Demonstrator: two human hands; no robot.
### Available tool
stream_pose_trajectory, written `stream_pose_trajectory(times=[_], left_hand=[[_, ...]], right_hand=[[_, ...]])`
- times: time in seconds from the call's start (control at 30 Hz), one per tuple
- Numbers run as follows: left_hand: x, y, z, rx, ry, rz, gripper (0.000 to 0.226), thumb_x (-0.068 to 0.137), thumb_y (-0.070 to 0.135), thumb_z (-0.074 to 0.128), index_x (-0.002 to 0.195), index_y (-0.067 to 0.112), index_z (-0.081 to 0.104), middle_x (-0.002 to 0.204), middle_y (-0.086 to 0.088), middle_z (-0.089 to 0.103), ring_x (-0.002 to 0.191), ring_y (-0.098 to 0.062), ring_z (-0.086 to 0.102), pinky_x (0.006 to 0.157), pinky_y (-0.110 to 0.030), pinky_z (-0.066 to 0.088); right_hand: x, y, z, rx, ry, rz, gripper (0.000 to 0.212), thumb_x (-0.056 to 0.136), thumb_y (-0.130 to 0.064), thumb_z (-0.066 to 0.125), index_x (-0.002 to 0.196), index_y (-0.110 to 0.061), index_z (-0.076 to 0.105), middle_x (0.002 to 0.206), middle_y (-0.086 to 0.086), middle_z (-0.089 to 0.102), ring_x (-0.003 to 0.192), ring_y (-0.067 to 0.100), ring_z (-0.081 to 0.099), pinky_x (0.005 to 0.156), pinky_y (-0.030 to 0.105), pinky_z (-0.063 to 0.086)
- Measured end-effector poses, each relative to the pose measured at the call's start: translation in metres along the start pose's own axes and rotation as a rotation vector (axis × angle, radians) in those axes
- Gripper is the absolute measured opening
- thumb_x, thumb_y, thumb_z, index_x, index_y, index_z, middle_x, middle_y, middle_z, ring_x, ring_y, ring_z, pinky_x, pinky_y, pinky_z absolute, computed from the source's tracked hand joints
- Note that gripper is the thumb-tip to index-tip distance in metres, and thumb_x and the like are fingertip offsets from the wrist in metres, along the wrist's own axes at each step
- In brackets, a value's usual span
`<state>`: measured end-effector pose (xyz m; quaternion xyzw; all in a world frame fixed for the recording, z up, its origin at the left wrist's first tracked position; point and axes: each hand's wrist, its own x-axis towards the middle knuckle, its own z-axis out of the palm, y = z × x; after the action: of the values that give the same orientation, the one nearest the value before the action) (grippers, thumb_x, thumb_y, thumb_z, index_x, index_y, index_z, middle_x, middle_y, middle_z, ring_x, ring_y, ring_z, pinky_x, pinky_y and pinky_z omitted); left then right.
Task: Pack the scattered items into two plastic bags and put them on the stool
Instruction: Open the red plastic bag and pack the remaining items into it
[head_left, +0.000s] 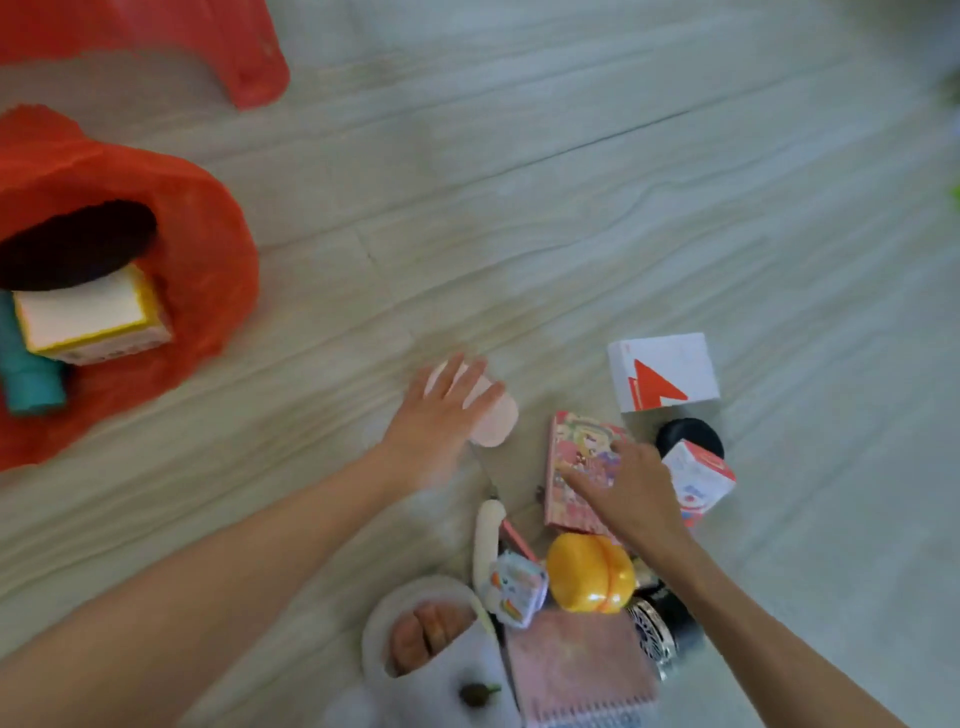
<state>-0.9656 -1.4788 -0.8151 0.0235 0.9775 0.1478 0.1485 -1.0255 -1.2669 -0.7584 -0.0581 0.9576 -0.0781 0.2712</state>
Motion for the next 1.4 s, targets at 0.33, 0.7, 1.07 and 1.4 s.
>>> stream_pose_trajectory(times=[0.33, 0.7, 1.07, 1.4], left_hand=[[-0.013, 0.001, 0.002, -0.064, -0.076, -0.131, 0.080, 0.073, 0.037, 0.070, 0.139, 0.021, 0.028, 0.121, -0.014, 0.047, 0.110, -0.034, 0.048, 0.087, -0.039, 0.041], [-0.156, 0.014, -0.037, -0.817, 0.255, -0.839, 0.071, 0.080, 0.037, 0.066, 0.136, 0.012, 0.032, 0.129, -0.015, 0.050, 0.107, -0.030, 0.055, 0.083, -0.037, 0.049], [-0.240, 0.006, -0.130, -0.909, 0.506, -1.021, 0.065, 0.076, 0.040, 0.067, 0.129, 0.013, 0.040, 0.127, -0.013, 0.046, 0.108, -0.030, 0.051, 0.085, -0.039, 0.050], [-0.246, -0.085, -0.103, -0.424, 0.632, -1.014, 0.062, 0.074, 0.026, 0.068, 0.127, 0.008, 0.044, 0.124, -0.016, 0.043, 0.112, -0.034, 0.042, 0.095, -0.039, 0.037]], right_hand=[[0.000, 0.015, 0.022, 0.064, -0.201, 0.214, 0.114, 0.072, -0.056, 0.066, 0.145, -0.005, -0.005, 0.150, 0.017, 0.010, 0.137, 0.039, 0.014, 0.110, 0.045, 0.024], [-0.047, -0.036, -0.006, 0.587, -0.205, 0.150, 0.070, 0.055, -0.055, 0.061, 0.111, -0.013, 0.054, 0.113, 0.012, 0.057, 0.105, 0.030, 0.054, 0.094, 0.041, 0.045], [-0.143, -0.135, -0.058, 0.830, -0.471, -0.223, 0.033, 0.082, -0.032, 0.063, 0.106, -0.011, 0.056, 0.073, -0.001, 0.057, 0.061, 0.011, 0.054, 0.049, 0.020, 0.039], [-0.104, -0.265, -0.018, 0.408, -0.408, -0.465, 0.062, 0.078, -0.051, 0.061, 0.127, -0.015, 0.048, 0.116, 0.002, 0.057, 0.100, 0.019, 0.056, 0.080, 0.028, 0.045]])
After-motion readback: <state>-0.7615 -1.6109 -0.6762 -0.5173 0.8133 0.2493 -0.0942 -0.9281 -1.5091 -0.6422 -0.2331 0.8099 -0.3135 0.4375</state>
